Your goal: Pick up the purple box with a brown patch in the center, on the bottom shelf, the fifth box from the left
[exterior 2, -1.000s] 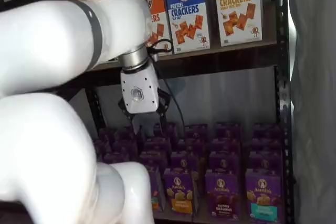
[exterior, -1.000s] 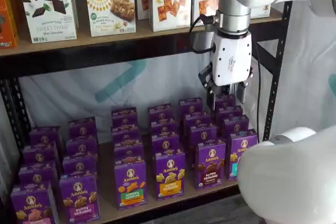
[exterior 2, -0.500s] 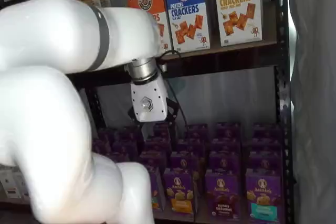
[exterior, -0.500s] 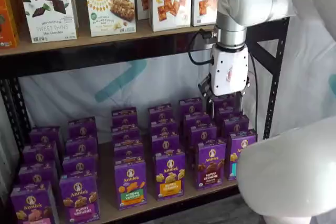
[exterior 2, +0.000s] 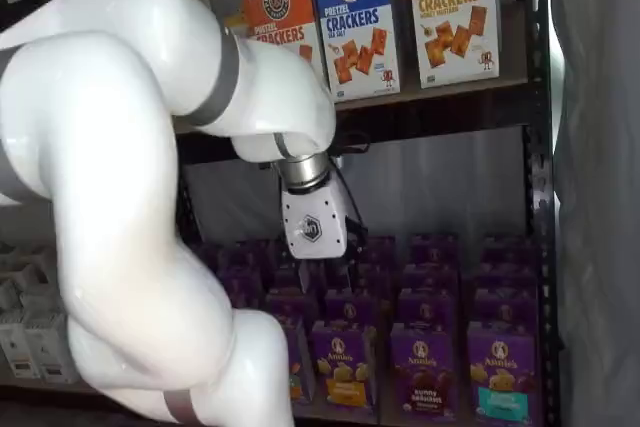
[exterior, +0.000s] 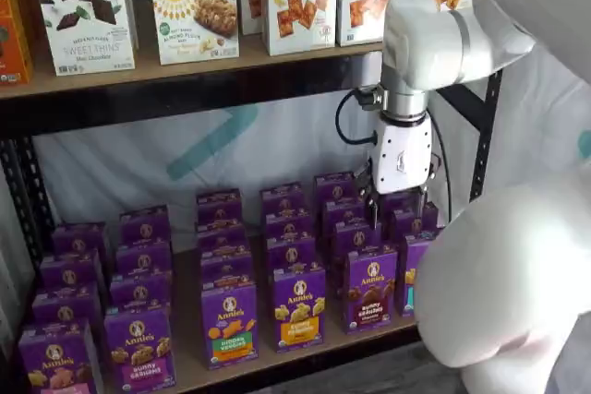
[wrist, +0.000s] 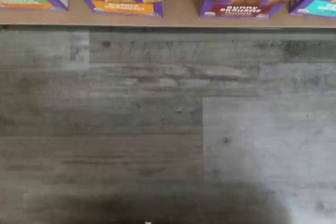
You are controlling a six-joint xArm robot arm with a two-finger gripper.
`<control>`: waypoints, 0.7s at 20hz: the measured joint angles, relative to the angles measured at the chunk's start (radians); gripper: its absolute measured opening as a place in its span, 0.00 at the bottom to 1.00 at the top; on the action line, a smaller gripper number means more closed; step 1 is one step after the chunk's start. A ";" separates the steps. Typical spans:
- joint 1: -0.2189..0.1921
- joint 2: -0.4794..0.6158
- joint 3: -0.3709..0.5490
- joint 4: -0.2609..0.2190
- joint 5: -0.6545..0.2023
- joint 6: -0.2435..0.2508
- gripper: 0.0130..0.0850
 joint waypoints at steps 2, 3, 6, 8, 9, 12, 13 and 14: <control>-0.017 0.056 0.001 0.006 -0.060 -0.020 1.00; -0.025 0.088 -0.004 0.011 -0.085 -0.031 1.00; -0.043 0.185 -0.021 0.013 -0.153 -0.050 1.00; -0.053 0.250 -0.036 0.007 -0.199 -0.056 1.00; -0.058 0.286 -0.045 0.006 -0.222 -0.061 1.00; -0.070 0.376 -0.070 0.002 -0.289 -0.070 1.00; -0.074 0.409 -0.080 -0.001 -0.313 -0.071 1.00; -0.078 0.438 -0.089 0.001 -0.334 -0.076 1.00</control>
